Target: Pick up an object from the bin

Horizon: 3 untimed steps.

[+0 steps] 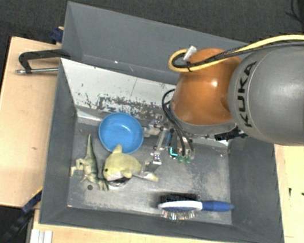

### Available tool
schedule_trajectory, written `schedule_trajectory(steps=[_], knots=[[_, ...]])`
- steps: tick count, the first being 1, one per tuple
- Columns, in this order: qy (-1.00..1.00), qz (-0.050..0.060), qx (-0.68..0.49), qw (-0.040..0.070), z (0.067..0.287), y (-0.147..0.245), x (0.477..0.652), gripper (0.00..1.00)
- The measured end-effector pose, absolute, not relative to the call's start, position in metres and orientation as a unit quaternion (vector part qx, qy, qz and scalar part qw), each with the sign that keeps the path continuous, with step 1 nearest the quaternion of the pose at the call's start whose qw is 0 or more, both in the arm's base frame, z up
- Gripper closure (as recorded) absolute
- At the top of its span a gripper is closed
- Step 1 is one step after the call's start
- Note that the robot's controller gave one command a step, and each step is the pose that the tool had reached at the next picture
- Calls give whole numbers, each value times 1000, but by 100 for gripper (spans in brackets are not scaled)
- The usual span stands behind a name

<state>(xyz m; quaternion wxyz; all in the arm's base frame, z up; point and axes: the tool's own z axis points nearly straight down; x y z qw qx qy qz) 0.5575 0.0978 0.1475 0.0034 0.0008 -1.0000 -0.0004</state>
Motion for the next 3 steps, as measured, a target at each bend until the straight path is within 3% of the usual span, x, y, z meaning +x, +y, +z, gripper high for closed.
schedule_trajectory(steps=[1,2,3], knots=[[-992,-1,129,-3,79,117,527,0],[-992,-1,128,-7,83,116,530,100],[-994,-2,113,-7,206,132,514,100]])
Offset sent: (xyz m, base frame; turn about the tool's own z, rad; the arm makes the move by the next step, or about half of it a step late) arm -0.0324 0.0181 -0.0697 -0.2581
